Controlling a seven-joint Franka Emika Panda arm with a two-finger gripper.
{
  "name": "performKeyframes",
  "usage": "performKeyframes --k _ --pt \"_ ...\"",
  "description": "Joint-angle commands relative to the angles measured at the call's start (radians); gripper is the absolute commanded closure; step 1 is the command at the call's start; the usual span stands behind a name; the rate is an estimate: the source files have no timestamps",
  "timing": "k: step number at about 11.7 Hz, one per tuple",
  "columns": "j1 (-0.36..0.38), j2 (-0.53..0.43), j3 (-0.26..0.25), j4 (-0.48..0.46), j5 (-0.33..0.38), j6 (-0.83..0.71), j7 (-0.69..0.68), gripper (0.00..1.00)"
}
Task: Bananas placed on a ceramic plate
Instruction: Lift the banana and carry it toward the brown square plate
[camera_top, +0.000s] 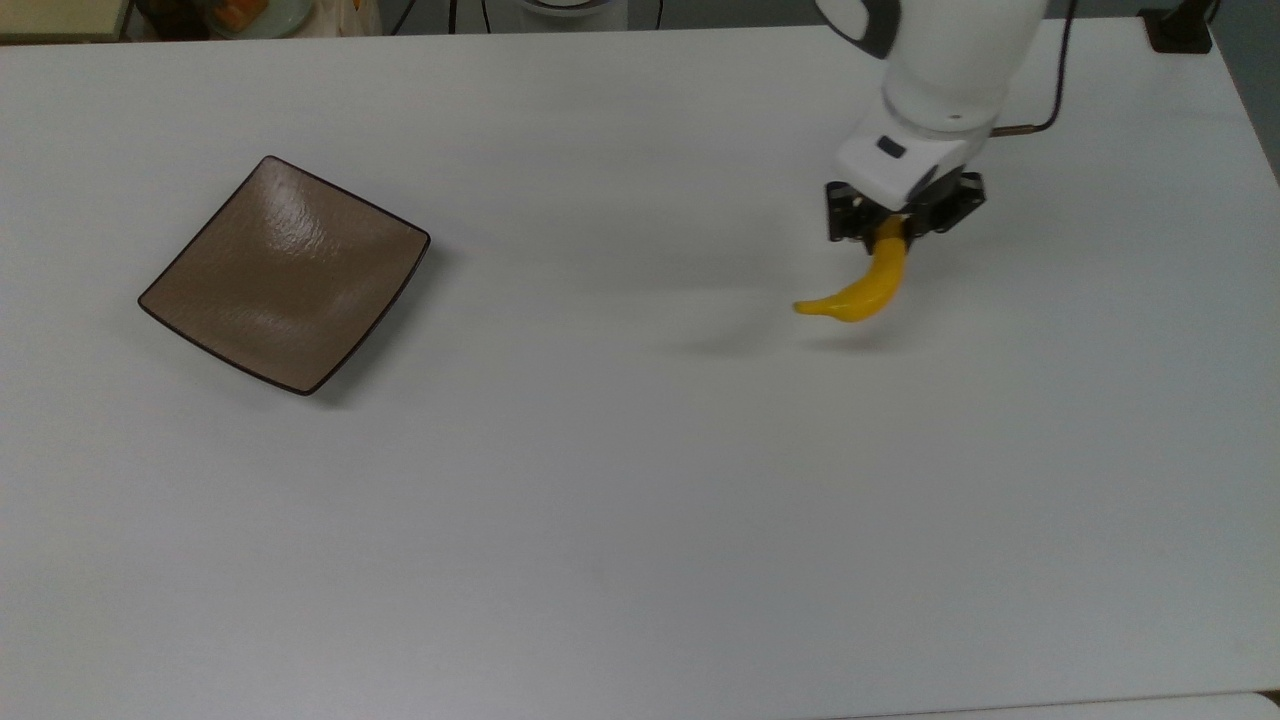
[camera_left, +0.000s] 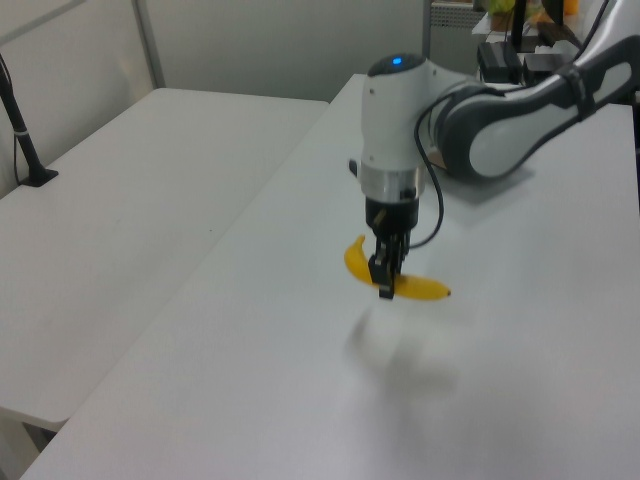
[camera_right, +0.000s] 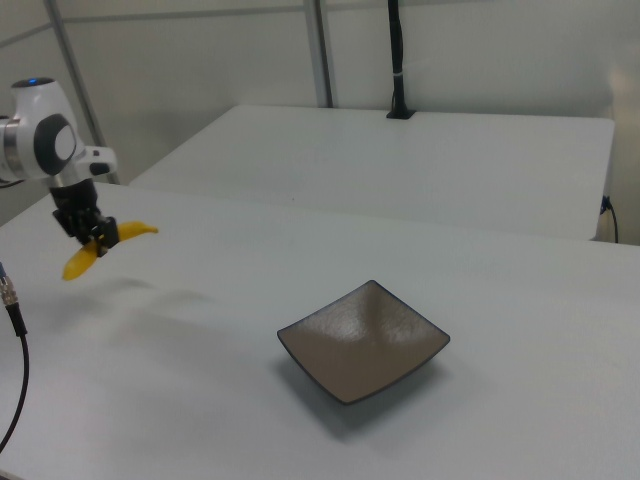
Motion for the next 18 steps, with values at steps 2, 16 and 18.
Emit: performKeyframes --k 2,16,18 --pt "-0.04 -0.166 -0.161 -0.09 0.005 -0.112 -0.172 0.85" --pt "-0.263 -0.202 -0.576 -0.162 0.114 -0.115 -0.762 0.83" --pt "-0.287 -0.193 -0.587 -0.173 0.115 -0.112 -0.804 0.74"
